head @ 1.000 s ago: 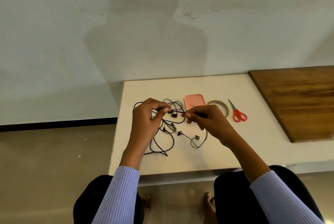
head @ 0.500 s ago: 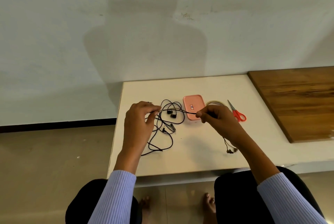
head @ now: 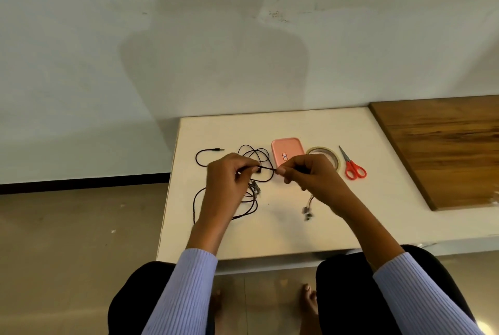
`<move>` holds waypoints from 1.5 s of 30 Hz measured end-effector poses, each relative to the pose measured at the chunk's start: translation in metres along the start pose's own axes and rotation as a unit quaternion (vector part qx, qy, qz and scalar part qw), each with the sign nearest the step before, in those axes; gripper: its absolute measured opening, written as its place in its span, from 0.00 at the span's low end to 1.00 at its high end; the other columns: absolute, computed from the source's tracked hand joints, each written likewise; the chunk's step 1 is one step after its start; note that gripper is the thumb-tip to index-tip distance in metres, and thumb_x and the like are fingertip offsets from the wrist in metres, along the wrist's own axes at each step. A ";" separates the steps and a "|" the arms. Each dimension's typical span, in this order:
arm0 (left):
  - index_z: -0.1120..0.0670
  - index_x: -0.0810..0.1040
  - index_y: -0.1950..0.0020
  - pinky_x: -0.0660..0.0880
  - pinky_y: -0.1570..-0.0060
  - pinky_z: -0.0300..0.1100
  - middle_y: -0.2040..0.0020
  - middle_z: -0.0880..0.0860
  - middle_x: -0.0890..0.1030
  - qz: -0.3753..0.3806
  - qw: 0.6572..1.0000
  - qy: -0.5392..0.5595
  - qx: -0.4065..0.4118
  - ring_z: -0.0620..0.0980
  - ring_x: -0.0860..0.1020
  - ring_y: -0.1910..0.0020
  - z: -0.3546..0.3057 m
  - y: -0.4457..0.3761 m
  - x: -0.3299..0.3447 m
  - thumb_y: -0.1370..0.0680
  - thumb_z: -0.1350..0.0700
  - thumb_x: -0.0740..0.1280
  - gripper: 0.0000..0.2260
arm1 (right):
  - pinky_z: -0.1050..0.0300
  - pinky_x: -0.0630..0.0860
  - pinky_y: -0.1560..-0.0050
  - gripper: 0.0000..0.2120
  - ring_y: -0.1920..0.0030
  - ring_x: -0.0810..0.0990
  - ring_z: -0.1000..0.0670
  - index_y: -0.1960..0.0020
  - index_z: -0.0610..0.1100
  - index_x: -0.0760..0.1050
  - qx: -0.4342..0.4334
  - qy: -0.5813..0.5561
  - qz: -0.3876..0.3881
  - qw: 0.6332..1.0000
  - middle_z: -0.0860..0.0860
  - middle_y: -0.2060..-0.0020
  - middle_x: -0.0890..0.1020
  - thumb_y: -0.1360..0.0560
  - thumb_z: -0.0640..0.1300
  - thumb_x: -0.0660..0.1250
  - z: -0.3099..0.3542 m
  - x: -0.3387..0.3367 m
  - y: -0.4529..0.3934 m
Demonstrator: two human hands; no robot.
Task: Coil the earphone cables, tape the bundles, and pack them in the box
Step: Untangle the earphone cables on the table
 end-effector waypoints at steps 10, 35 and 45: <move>0.57 0.81 0.41 0.81 0.55 0.43 0.53 0.54 0.84 -0.044 0.997 -0.017 -0.058 0.49 0.82 0.62 0.020 0.006 -0.012 0.24 0.64 0.68 0.12 | 0.66 0.73 0.71 0.03 0.71 0.75 0.59 0.59 0.46 0.80 0.049 -0.017 -0.045 0.998 0.52 0.66 0.83 0.27 0.43 0.70 -0.016 -0.012 0.002; 0.56 0.84 0.54 0.75 0.59 0.31 0.59 0.49 0.83 0.014 0.994 0.068 -0.085 0.42 0.80 0.59 0.017 0.002 0.004 0.27 0.60 0.71 0.03 | 0.56 0.81 0.56 0.04 0.61 0.84 0.46 0.55 0.41 0.82 0.000 -0.069 -0.013 0.998 0.43 0.63 0.85 0.30 0.38 0.72 -0.002 0.004 0.000; 0.57 0.83 0.55 0.69 0.63 0.27 0.61 0.51 0.81 0.024 0.998 -0.057 -0.023 0.42 0.76 0.64 0.008 0.000 0.006 0.26 0.61 0.70 0.03 | 0.51 0.78 0.61 0.04 0.59 0.79 0.51 0.58 0.44 0.81 -0.165 0.177 -0.067 0.968 0.54 0.58 0.79 0.28 0.44 0.71 0.024 0.006 0.005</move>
Point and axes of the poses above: each hand's wrist, its own y-axis away from the middle knuckle, its own x-axis out of the palm, z = x × y, the point moved 10 cm from there along -y, towards the middle knuckle
